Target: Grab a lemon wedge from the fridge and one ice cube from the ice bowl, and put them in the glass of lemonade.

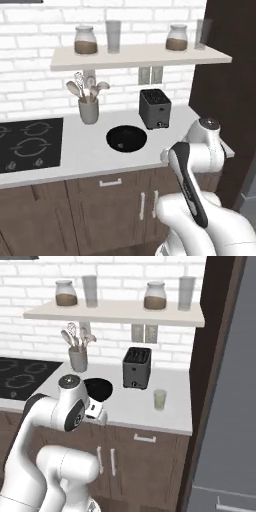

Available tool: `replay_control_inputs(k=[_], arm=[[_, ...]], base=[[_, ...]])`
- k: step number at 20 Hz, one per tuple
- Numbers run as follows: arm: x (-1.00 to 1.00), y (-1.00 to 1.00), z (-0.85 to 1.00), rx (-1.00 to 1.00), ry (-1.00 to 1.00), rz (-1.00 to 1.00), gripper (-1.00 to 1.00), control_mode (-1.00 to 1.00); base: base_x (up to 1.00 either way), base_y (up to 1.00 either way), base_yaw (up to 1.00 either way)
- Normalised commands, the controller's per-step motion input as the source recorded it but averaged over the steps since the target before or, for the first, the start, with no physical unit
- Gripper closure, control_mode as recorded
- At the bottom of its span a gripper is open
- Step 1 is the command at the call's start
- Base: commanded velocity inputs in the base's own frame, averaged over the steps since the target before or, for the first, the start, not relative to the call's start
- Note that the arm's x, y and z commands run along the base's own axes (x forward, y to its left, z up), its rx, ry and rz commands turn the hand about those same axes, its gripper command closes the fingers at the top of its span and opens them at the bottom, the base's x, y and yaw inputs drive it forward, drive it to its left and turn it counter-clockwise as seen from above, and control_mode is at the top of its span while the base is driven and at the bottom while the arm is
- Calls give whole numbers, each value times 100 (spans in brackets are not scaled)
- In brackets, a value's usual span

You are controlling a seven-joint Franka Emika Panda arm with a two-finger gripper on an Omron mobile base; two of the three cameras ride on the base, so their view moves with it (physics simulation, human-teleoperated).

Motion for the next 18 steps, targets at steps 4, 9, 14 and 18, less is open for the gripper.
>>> replay_control_inputs(k=[4,9,14,18], arm=[[0,0,0,0,0,0,-100,100],[0,0,0,0,0,0,-100,100],[0,0,0,0,0,0,-100,100],[0,0,0,0,0,0,-100,100]], base=[[-43,-44,-56],[10,-46,-77],[27,-81,-66],[22,-100,-36]])
